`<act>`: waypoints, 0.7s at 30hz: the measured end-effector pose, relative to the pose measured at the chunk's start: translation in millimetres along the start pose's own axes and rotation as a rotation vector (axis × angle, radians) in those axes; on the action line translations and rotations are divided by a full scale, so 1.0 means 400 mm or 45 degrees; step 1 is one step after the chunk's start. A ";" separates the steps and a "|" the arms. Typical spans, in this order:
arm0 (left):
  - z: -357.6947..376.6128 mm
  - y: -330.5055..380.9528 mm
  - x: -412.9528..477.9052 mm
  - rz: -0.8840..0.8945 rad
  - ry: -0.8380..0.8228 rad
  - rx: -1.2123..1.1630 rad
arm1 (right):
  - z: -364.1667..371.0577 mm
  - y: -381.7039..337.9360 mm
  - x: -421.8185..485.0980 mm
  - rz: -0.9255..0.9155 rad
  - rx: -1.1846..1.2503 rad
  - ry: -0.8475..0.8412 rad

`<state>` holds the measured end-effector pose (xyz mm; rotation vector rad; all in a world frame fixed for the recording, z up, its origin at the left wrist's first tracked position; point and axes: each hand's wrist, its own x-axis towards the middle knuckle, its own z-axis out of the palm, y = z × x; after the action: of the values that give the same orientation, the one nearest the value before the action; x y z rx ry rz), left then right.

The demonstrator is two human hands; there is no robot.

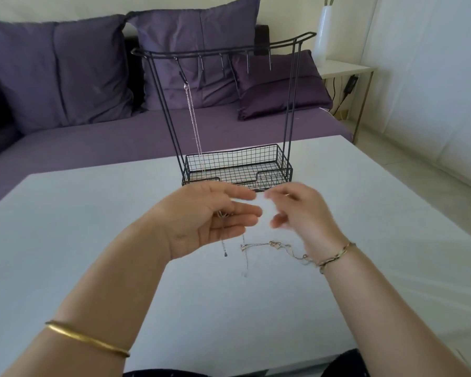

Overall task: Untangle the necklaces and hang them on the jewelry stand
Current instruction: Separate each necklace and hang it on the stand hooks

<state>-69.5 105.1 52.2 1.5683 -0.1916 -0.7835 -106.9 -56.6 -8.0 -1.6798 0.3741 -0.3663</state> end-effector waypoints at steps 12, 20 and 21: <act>-0.081 -0.060 0.023 -0.203 0.318 -0.257 | -0.062 -0.002 0.015 0.189 0.006 0.260; -0.041 -0.020 0.002 -0.111 0.054 -0.516 | 0.052 -0.039 -0.066 -0.403 -0.151 -0.017; -0.039 -0.020 0.000 -0.081 0.038 -0.498 | 0.061 -0.045 -0.073 -0.463 -0.188 -0.069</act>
<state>-63.3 119.1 44.0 1.2190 0.0343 -0.7929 -121.6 -19.6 5.5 -1.9014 0.0534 -0.5703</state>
